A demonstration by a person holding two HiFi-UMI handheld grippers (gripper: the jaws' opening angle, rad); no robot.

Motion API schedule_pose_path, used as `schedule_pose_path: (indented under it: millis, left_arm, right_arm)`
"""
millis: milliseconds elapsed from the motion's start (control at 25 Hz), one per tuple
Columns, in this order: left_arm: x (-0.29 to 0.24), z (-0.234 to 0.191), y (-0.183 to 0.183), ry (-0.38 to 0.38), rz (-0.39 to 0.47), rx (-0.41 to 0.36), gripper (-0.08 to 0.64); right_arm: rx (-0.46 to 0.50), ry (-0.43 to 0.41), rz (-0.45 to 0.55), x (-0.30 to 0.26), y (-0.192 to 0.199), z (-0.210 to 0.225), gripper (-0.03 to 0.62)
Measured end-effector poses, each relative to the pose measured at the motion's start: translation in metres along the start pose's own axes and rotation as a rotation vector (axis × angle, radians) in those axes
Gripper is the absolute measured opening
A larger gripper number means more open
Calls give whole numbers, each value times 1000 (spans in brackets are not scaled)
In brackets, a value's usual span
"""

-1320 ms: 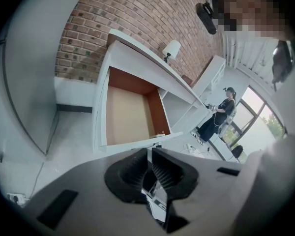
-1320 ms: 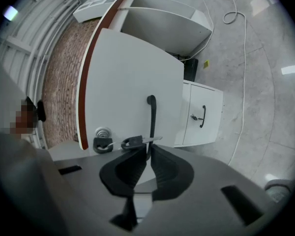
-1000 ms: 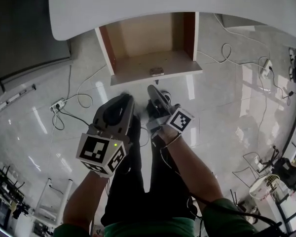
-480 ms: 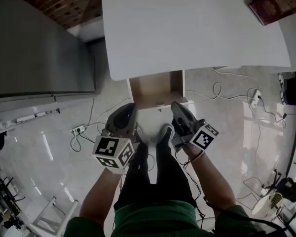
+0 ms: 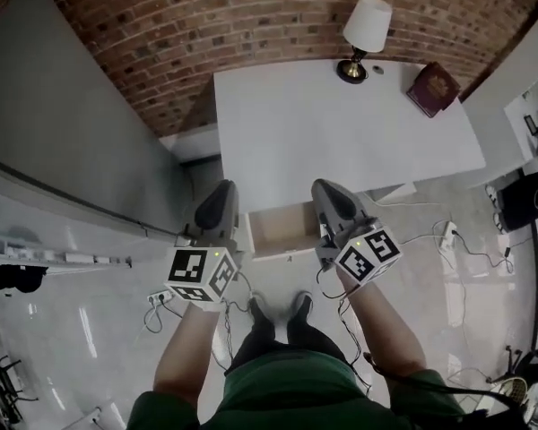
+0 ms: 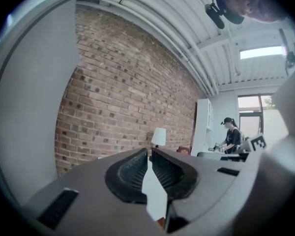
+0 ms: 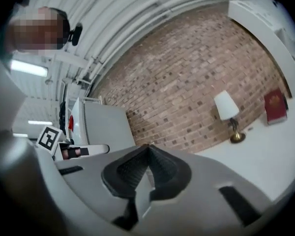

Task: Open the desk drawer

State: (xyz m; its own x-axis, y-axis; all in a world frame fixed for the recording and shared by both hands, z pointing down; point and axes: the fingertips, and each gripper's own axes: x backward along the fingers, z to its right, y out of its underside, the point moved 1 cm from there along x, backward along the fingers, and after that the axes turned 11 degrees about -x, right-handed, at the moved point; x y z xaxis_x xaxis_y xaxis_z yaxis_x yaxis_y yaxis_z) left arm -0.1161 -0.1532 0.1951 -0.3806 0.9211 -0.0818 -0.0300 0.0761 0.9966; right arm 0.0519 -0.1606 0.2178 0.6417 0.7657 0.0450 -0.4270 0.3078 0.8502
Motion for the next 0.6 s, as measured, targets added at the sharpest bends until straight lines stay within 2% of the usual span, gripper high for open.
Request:
schedule_pose_path:
  millis: [120,240,440,600]
  left_arm:
    - [4,7,-49,14,85,-9,20]
    - [14,19,-89,43,153,-24,20]
    - [18,31,-140,83,254,-84,20]
    - [22,42,-153,106,278,-121,20]
  right_arm:
    - [231,-10,59,-6,-58,-41,3]
    - [407,-2,110,0,-96,-78,2]
    - [571,0,163,1,-131,-116,2]
    - [692,19,175,8,-142,-129,2]
